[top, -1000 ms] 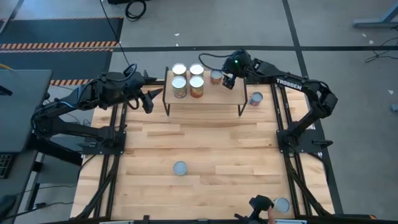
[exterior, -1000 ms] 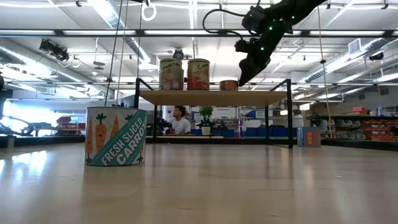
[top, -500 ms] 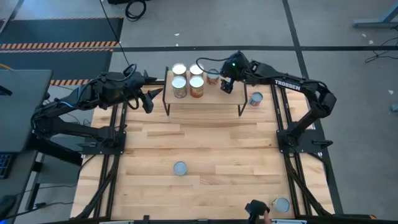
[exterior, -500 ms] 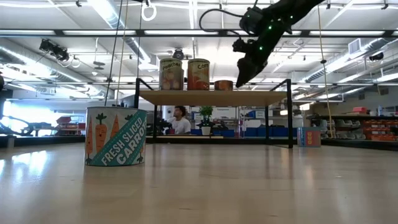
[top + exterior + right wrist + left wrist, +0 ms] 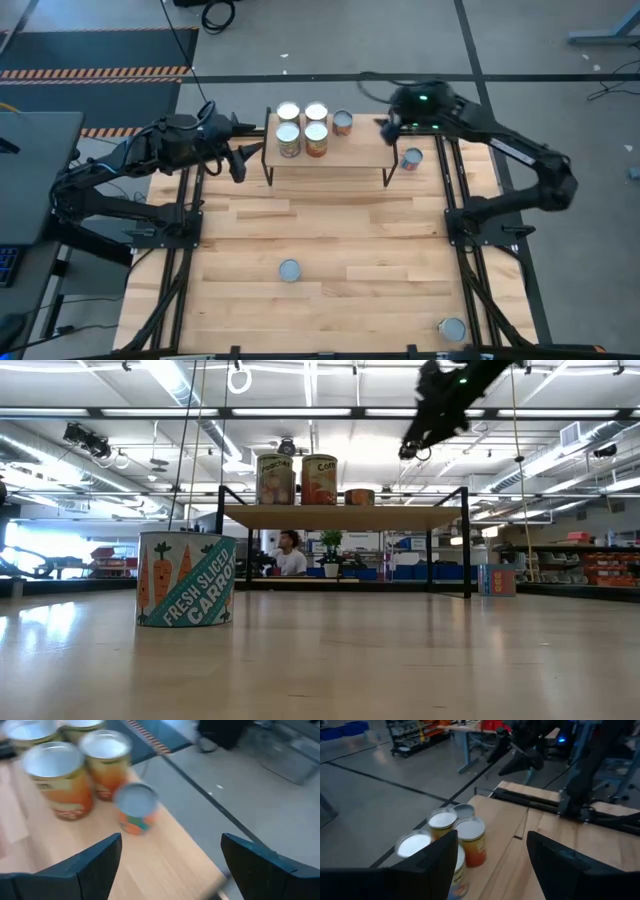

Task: Pick and place cans onto a shelf
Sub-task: Put the canned corn on the shelf

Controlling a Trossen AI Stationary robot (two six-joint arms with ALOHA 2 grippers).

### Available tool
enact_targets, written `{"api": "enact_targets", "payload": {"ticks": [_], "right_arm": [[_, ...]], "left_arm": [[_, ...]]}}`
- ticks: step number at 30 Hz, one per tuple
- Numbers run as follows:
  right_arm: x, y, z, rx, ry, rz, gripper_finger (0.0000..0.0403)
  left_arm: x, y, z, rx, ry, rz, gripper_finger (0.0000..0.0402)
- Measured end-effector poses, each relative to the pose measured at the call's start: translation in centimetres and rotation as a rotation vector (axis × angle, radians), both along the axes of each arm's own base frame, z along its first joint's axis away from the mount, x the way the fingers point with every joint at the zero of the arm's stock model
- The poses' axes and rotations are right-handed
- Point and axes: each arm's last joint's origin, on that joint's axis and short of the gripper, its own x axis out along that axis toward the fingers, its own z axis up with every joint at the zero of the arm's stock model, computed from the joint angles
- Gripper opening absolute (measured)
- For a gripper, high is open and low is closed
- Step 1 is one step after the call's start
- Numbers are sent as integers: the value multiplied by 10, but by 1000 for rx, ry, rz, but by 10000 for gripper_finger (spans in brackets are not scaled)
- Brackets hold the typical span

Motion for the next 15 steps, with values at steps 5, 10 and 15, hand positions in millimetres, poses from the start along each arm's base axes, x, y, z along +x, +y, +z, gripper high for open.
{"api": "enact_targets", "payload": {"ticks": [5,10,15], "right_arm": [[-48,13,-20,57,-75,-155,348],[-82,24,-48,185,-278,-285,364],[-96,23,-74,279,-334,-407,396]], "left_arm": [[2,0,1,-2,-16,-19,243],[2,0,4,-7,-55,-1,243],[6,9,7,7,-97,43,261]]}}
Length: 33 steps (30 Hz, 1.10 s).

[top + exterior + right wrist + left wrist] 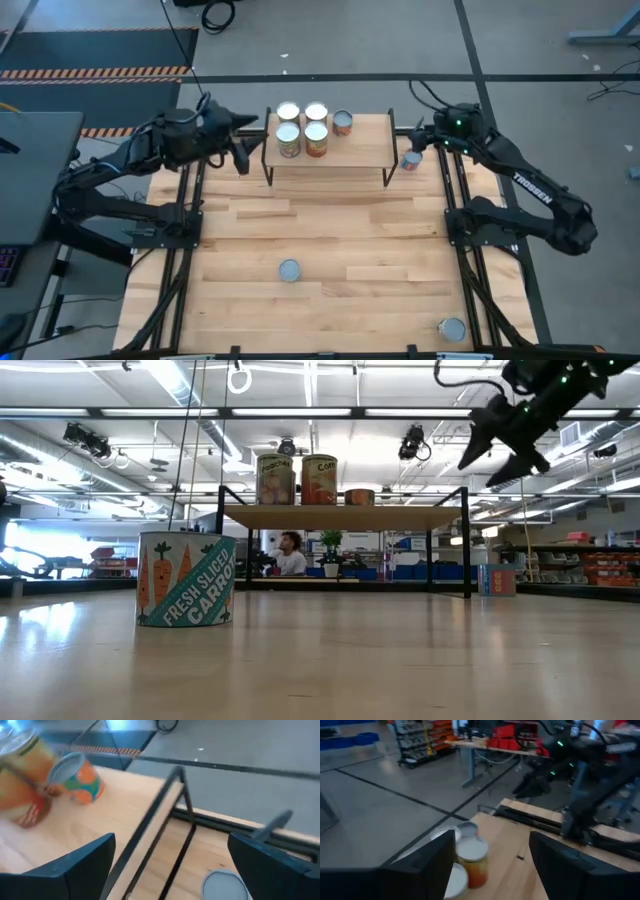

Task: Pick and place cans onto a shelf
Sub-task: Put the canned corn on the shelf

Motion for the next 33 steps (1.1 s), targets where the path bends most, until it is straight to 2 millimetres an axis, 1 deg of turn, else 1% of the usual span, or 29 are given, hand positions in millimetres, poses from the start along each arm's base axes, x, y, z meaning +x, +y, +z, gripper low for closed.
{"api": "enact_targets", "payload": {"ticks": [2,4,6,8,9,11,13,15,18,21,25,27,30,33], "right_arm": [[-4,-5,-7,41,-79,-127,395],[-8,-11,-16,137,-180,-279,389],[-6,-16,-18,226,-332,-392,383],[-4,-20,-18,287,-453,-461,379],[-4,-23,-19,298,-471,-474,378],[-3,-26,-20,294,-469,-491,377],[-4,-31,-24,296,-460,-546,377],[-7,-37,-33,363,-456,-635,377],[-9,-45,-47,473,-435,-743,377],[-4,-51,-59,563,-391,-797,377],[0,-59,-67,655,-408,-884,375],[1,-62,-69,712,-420,-901,375],[1,-63,-69,773,-332,-972,374],[2,-65,-75,852,-249,-1050,373]], "left_arm": [[3,7,1,4,-18,36,269],[3,15,-1,-19,-19,79,273],[6,24,-1,-42,-51,117,274],[8,29,-2,-64,-63,118,274],[9,33,-4,-65,-59,123,274],[13,39,-4,-63,-69,126,275],[17,45,-6,-62,-71,142,275],[20,50,-8,-53,-63,171,275],[24,57,-5,-23,-105,235,275],[28,64,-4,21,-121,258,275],[32,69,-5,58,-115,267,275],[32,74,-4,70,-125,312,275],[30,78,-6,81,-103,389,275],[28,81,-7,105,-68,411,275]]}}
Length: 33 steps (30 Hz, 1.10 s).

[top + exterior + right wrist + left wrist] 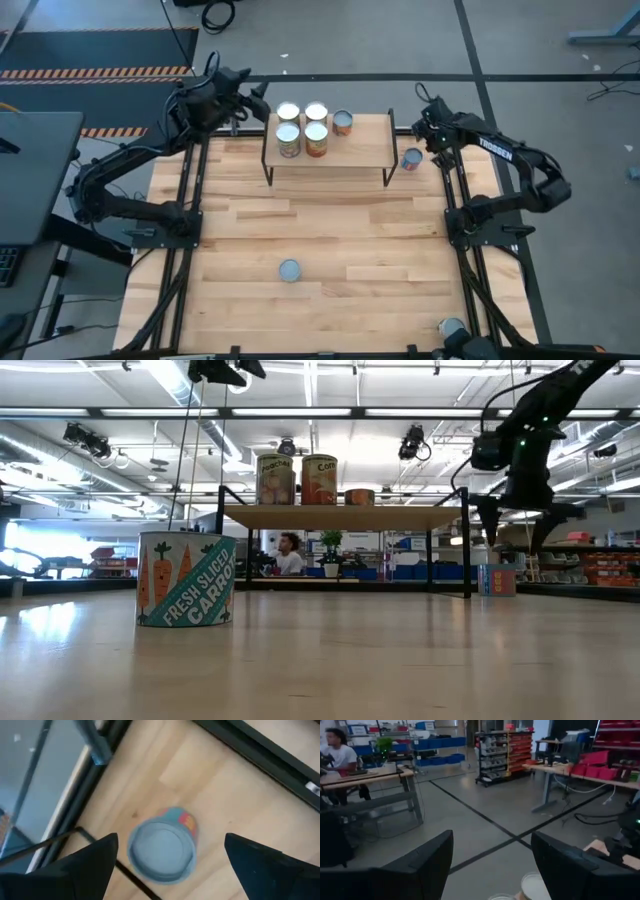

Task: Pick and place cans onto a shelf
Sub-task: Put the canned corn on the shelf

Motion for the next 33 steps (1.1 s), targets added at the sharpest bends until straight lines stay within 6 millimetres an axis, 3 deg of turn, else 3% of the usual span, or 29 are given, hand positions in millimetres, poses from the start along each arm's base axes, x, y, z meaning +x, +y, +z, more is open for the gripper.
{"api": "enact_targets", "payload": {"ticks": [7,14,29,33], "right_arm": [[12,-18,-12,87,-85,-128,373],[22,-24,-30,201,-148,-196,373],[24,-40,-58,239,-121,-252,371],[23,-40,-58,217,-85,-283,346]], "left_arm": [[0,0,-3,77,158,-17,275],[0,0,-4,151,288,-28,275],[-1,-1,-10,121,352,-38,275],[-2,-1,-11,115,364,-36,275]]}}
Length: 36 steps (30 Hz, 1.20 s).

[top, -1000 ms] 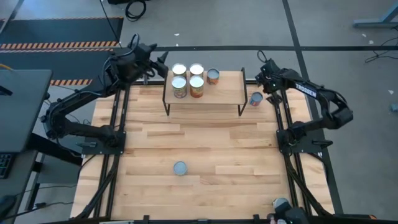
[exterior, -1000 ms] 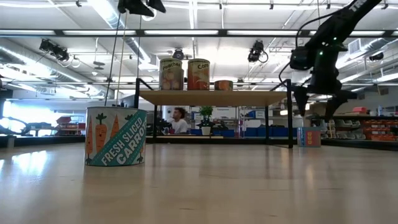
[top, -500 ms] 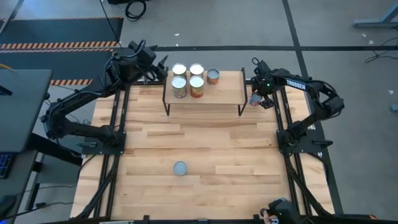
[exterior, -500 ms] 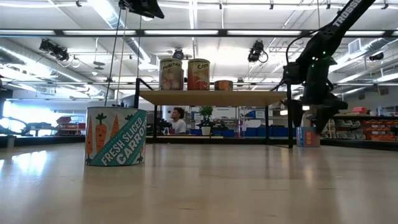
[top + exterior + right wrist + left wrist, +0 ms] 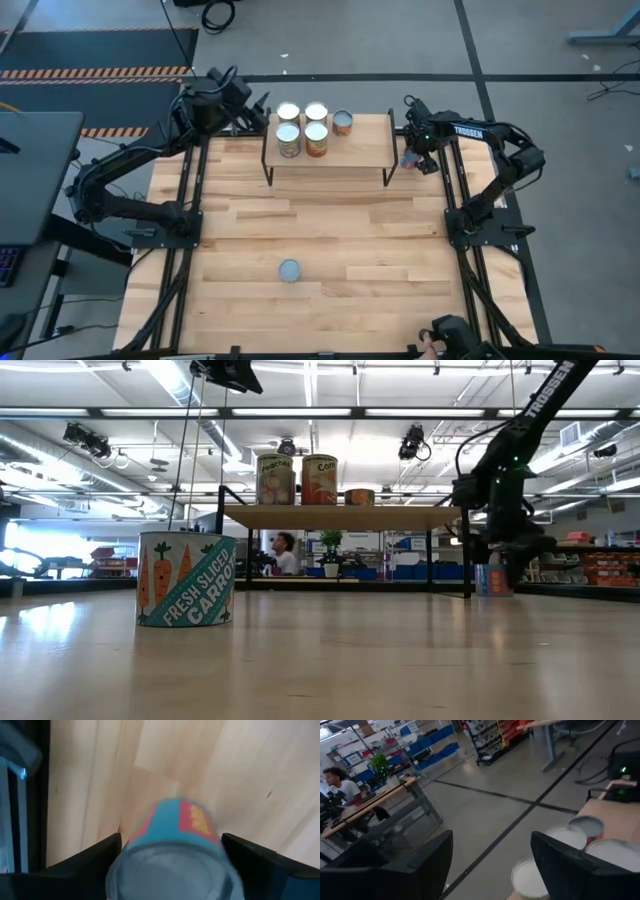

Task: Pick and place cans onto a shelf
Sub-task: Put the canned corn on the shelf

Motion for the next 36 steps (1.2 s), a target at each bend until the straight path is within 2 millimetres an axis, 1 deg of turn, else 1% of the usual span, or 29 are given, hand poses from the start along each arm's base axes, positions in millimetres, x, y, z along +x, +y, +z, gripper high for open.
{"api": "enact_targets", "payload": {"ticks": [4,6,9,12,14,15,18,22,27,29,31,33,36], "right_arm": [[-4,0,4,-28,25,51,291],[-6,2,15,-74,44,80,282],[-7,1,48,-181,124,121,282],[-13,3,91,-247,281,207,282],[-12,4,123,-323,346,243,285],[-9,6,134,-350,369,269,290],[9,13,156,-447,390,395,297],[34,23,189,-578,374,525,291],[77,32,227,-752,338,691,289],[94,30,231,-768,345,761,289],[112,25,226,-753,357,824,289],[125,17,217,-711,319,894,289],[138,7,195,-612,292,970,290]], "left_arm": [[-5,-1,-2,-31,-9,72,275],[-7,-2,0,-44,-34,68,275],[-7,-4,-1,-63,-28,26,275],[-7,-4,-2,-90,-60,23,275],[-6,-5,-2,-117,-92,0,274],[-5,-6,-2,-126,-98,-24,274],[-2,-8,-2,-149,-112,-108,274],[1,-15,-2,-159,-107,-170,274],[-3,-28,5,-156,-148,-211,274],[-5,-33,7,-157,-155,-231,274],[-6,-39,10,-148,-156,-263,274],[-9,-44,12,-131,-142,-298,275],[-16,-51,15,-131,-148,-315,275]]}}
